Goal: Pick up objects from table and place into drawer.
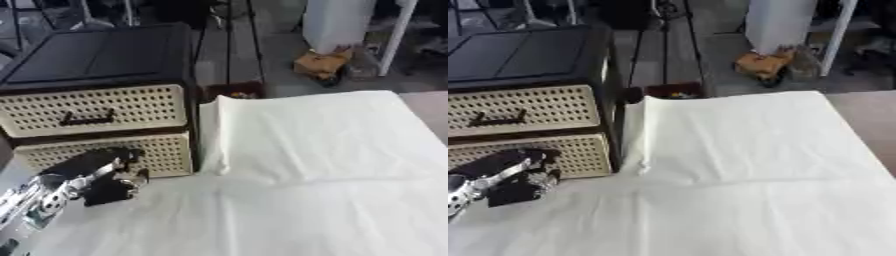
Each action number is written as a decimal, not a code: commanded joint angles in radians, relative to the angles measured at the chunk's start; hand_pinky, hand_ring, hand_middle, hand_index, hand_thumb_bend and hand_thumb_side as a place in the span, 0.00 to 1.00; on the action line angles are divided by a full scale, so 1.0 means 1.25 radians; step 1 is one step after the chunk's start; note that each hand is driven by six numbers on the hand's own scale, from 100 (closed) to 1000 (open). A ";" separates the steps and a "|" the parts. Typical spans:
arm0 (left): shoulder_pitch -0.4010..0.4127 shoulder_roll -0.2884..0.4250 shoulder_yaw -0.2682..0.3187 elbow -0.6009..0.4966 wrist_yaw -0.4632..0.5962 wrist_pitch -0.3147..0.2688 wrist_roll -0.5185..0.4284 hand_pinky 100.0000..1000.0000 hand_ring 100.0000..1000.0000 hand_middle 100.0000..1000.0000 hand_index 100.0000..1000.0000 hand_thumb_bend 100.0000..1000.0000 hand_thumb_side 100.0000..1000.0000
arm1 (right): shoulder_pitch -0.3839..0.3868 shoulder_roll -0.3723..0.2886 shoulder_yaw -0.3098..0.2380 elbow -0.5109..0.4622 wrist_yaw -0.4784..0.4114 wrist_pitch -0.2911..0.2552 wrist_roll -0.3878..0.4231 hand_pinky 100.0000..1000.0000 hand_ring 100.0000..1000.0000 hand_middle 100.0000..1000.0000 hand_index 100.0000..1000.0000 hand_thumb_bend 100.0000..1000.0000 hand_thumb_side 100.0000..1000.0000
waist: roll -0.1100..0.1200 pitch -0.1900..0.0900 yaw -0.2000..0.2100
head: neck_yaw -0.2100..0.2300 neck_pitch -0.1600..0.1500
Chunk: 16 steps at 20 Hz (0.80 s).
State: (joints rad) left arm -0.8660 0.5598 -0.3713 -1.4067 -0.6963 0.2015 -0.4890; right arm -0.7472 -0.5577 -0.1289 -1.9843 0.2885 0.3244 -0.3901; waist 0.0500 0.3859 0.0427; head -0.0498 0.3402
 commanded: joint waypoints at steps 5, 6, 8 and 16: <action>-0.006 0.014 0.019 0.027 0.013 -0.005 0.013 0.17 0.35 0.87 1.00 0.00 1.00 | -0.009 -0.009 -0.004 -0.013 0.002 0.001 0.002 0.36 0.44 0.38 0.58 0.00 0.85 | -0.002 -0.016 0.000 | 0.001 -0.009; -0.003 0.014 0.019 0.022 0.018 -0.006 0.012 0.17 0.34 0.83 1.00 0.00 1.00 | -0.009 -0.009 -0.004 -0.013 0.003 0.001 0.002 0.36 0.44 0.38 0.58 0.00 0.85 | -0.003 -0.018 0.001 | 0.000 -0.009; 0.006 0.019 0.020 -0.003 0.028 -0.005 0.006 0.18 0.34 0.75 0.96 0.00 1.00 | -0.007 -0.009 -0.004 -0.013 0.003 0.001 0.002 0.36 0.44 0.38 0.58 0.00 0.85 | -0.004 -0.020 0.002 | -0.001 -0.007; 0.063 0.069 0.027 -0.204 -0.071 -0.010 -0.034 0.44 0.71 1.00 1.00 0.00 1.00 | 0.003 -0.006 -0.008 -0.013 0.003 0.004 0.001 0.36 0.44 0.38 0.58 0.00 0.85 | -0.009 -0.028 0.015 | -0.006 -0.003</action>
State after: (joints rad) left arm -0.7767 0.6066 -0.3560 -1.6125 -0.7593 0.1925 -0.5217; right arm -0.7339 -0.5500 -0.1295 -1.9843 0.2885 0.3276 -0.3878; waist 0.0406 0.3776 0.0608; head -0.0550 0.3402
